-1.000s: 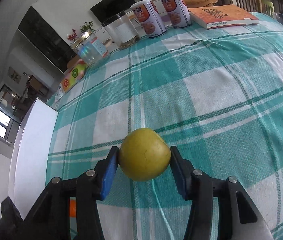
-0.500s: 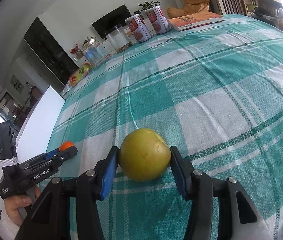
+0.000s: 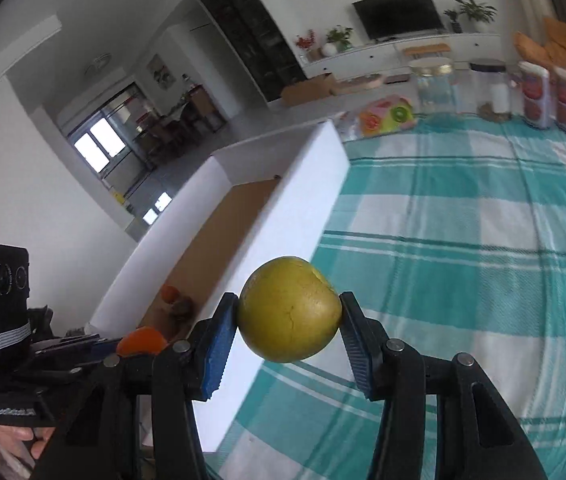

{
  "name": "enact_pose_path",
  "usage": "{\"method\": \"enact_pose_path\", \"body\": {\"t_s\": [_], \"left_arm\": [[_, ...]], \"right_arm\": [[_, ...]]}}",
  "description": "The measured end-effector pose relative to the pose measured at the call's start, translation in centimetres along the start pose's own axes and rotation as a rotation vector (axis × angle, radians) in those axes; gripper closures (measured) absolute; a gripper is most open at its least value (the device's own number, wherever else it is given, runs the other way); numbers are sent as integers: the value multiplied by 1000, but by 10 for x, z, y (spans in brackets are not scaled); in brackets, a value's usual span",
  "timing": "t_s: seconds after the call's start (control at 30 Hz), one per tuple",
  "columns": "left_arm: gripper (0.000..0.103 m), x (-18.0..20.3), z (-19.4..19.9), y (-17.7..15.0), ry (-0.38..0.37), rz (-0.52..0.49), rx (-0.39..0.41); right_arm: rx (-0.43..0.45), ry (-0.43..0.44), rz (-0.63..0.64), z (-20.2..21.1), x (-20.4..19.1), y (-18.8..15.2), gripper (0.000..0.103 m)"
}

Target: Organize fruits

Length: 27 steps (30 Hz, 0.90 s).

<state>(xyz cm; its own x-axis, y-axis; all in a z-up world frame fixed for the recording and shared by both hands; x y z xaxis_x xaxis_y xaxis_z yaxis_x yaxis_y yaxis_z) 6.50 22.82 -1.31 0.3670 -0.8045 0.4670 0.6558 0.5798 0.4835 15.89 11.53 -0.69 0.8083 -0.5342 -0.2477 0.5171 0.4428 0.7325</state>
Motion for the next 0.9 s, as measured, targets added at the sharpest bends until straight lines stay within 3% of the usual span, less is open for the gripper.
{"method": "enact_pose_path", "body": {"t_s": [0.07, 0.13, 0.23, 0.37, 0.47, 0.53, 0.7, 0.8, 0.9], "left_arm": [[69, -41, -8, 20, 130, 33, 41], [69, -75, -26, 32, 225, 74, 32], [69, -98, -58, 33, 292, 91, -32], [66, -101, -75, 32, 316, 81, -105], [49, -100, -72, 31, 356, 56, -101], [36, -101, -68, 33, 352, 58, -86], [22, -97, -43, 41, 381, 38, 50], [7, -84, -9, 42, 430, 7, 217], [2, -72, 25, 40, 488, -17, 390]], "right_arm": [[-47, 15, 106, -31, -31, 24, 52], [-118, 21, 169, -67, -50, 37, 52], [-223, -22, 262, -114, -64, 40, 52], [-334, -104, 382, -156, -68, 37, 52], [-366, -121, 358, -166, -59, 39, 48], [-341, -123, 317, -157, -52, 45, 38], [-232, -137, 269, -106, -46, 69, 19], [-137, -169, 268, -67, -49, 81, 2], [-113, -213, 265, -45, -50, 78, 0]]}}
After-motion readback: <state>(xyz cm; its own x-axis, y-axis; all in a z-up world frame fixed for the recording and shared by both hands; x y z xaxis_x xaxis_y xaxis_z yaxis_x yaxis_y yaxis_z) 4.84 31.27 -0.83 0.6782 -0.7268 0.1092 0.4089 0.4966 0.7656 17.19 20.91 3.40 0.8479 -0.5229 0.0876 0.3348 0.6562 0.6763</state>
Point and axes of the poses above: each gripper's, at about its wrist camera, not at the fingertips, and z roughly against the way its jaws point, x to its right, y to its top, the point moved 6 cm from there along -z, roughly the way its jaws point, and after that the axes turned 13 degrees about z, right-handed, at the moved point
